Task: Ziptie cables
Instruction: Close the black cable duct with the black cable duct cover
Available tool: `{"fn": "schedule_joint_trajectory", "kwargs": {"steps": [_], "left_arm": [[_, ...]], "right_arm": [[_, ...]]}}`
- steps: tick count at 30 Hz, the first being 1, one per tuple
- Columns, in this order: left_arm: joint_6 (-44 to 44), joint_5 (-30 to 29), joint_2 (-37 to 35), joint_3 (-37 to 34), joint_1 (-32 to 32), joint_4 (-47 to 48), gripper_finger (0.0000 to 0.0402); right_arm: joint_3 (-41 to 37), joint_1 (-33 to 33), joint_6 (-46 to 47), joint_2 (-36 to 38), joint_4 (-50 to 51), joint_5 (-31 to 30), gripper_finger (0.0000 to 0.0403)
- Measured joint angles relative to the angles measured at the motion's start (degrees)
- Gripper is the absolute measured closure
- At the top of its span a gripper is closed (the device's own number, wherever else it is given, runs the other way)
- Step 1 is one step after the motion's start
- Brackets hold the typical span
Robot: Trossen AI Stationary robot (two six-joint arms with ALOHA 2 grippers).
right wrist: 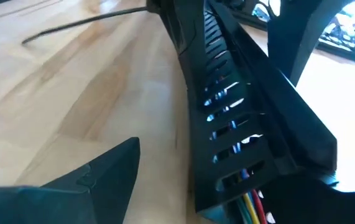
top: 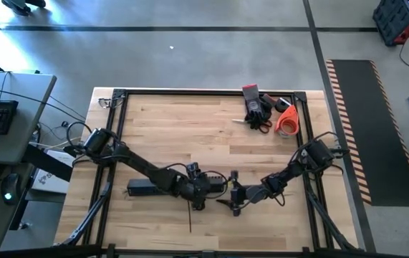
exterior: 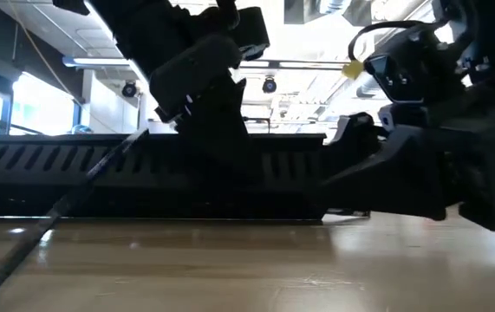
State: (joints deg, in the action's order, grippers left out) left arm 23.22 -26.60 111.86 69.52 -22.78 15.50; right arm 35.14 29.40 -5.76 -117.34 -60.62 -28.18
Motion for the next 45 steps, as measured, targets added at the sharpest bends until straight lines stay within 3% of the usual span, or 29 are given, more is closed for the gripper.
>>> {"fn": "schedule_joint_trajectory", "kwargs": {"steps": [16, 31, 41, 45], "left_arm": [[-0.49, -0.35, 4.50, 0.14, -0.87, -4.09, 0.0140], [0.86, 1.50, 4.91, 0.02, -1.34, -5.05, 0.0259], [1.83, 2.11, 4.95, -0.07, -1.19, -7.07, 0.0231], [2.12, 3.84, 4.93, 0.26, -0.80, -7.05, 0.0245]], "right_arm": [[0.04, 2.28, -1.90, 0.07, 2.91, 0.36, 0.0117], [0.11, 2.28, -1.87, 0.11, 3.26, 0.11, 0.0117], [0.09, 2.28, -2.05, 0.11, 2.97, -0.33, 0.0117], [0.09, 2.28, -2.09, 0.11, 3.18, -0.50, 0.0117]]}}
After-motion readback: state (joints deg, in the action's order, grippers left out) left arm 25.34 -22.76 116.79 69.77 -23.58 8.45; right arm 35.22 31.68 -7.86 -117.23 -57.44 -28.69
